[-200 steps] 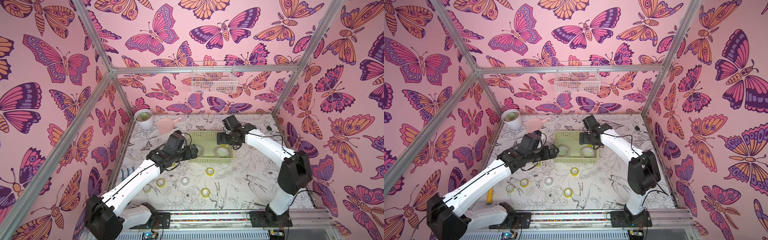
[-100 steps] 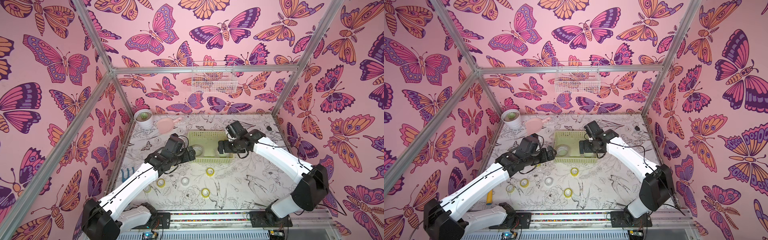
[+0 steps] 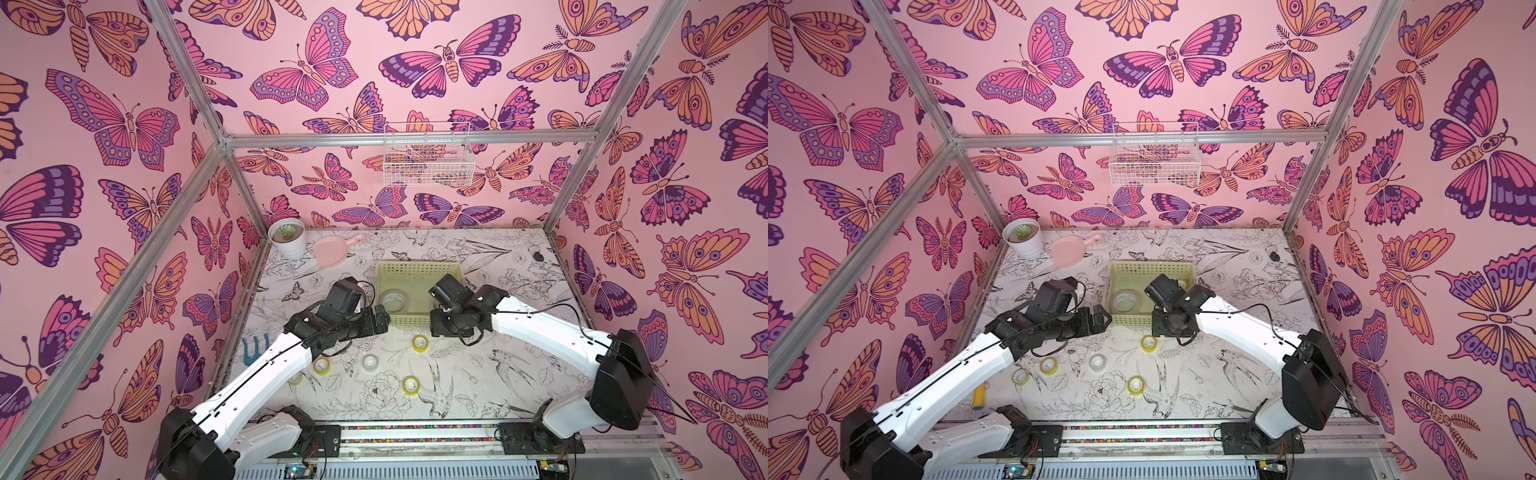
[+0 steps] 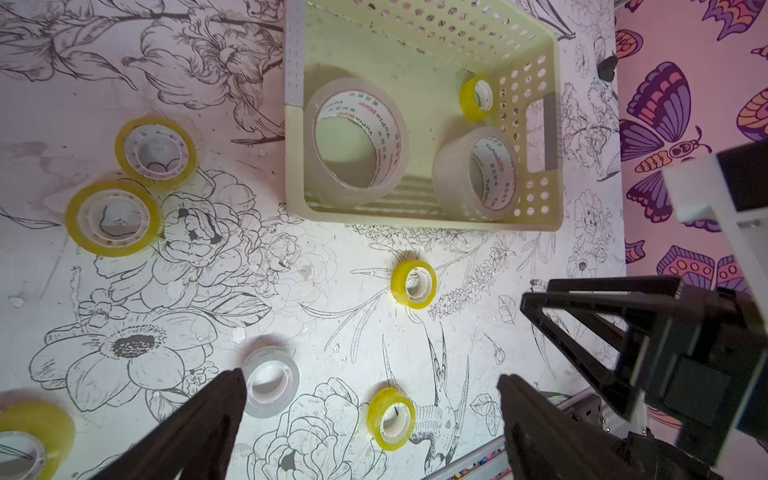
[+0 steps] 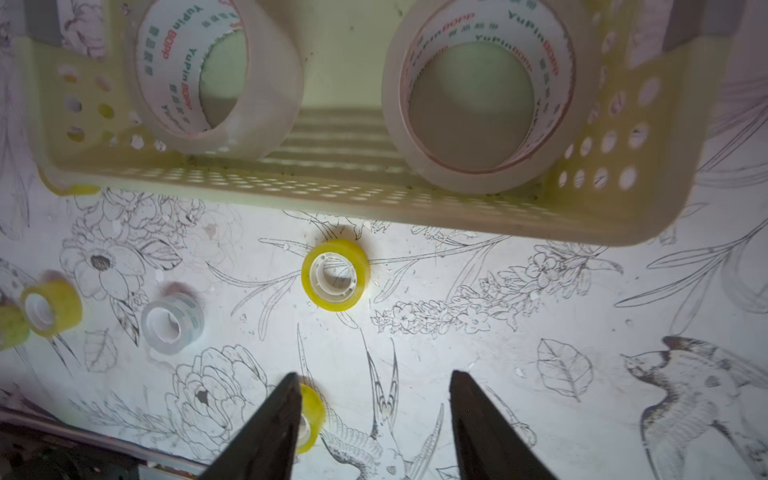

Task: Put the transparent tape into the storage box
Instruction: Pick up the tape at the center of the board.

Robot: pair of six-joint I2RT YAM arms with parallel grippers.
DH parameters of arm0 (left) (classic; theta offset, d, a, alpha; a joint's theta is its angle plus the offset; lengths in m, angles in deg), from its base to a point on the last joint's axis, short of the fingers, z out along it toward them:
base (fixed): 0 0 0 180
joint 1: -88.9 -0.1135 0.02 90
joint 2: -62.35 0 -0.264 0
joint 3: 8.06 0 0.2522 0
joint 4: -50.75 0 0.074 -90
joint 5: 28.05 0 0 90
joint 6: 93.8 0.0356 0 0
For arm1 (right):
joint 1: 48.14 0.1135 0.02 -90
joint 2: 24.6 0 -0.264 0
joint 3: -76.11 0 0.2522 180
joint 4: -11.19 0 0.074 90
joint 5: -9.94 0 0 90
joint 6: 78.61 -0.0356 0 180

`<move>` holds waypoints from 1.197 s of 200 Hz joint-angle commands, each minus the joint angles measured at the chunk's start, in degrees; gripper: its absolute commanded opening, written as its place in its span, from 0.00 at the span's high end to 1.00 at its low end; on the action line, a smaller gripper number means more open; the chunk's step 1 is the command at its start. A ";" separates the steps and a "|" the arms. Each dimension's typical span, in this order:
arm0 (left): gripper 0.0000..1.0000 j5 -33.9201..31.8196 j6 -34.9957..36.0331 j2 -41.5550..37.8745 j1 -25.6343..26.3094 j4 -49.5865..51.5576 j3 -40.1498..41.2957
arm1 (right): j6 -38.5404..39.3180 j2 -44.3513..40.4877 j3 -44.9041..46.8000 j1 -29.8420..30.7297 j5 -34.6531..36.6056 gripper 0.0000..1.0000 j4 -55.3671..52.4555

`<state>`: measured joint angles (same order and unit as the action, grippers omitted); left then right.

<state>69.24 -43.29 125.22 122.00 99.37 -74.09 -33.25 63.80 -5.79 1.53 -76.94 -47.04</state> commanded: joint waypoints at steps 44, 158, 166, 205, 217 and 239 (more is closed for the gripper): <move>0.00 5.18 2.19 -2.47 -0.49 2.72 2.15 | -4.68 9.90 -0.41 1.57 0.58 0.48 3.77; 0.00 7.77 -1.49 -6.26 -0.49 3.07 5.95 | -2.88 18.21 -1.97 1.66 -3.06 0.65 7.20; 0.00 7.86 -1.57 -6.44 -0.49 3.07 5.95 | -2.80 19.01 -2.37 1.66 -2.79 0.66 6.88; 0.00 8.33 -1.72 -7.62 -0.49 3.07 6.38 | -2.63 19.63 -2.70 2.09 -2.17 0.80 6.19; 0.00 8.18 -1.71 -7.89 -0.49 3.03 6.40 | -2.50 19.33 -2.78 2.18 -1.76 0.94 5.57; 0.00 8.06 -1.53 -7.94 -0.50 3.20 6.12 | -2.30 17.92 -3.27 2.74 -0.42 1.00 3.40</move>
<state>77.02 -44.82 118.05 121.85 101.22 -68.69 -36.22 83.01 -7.73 3.12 -79.22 -40.52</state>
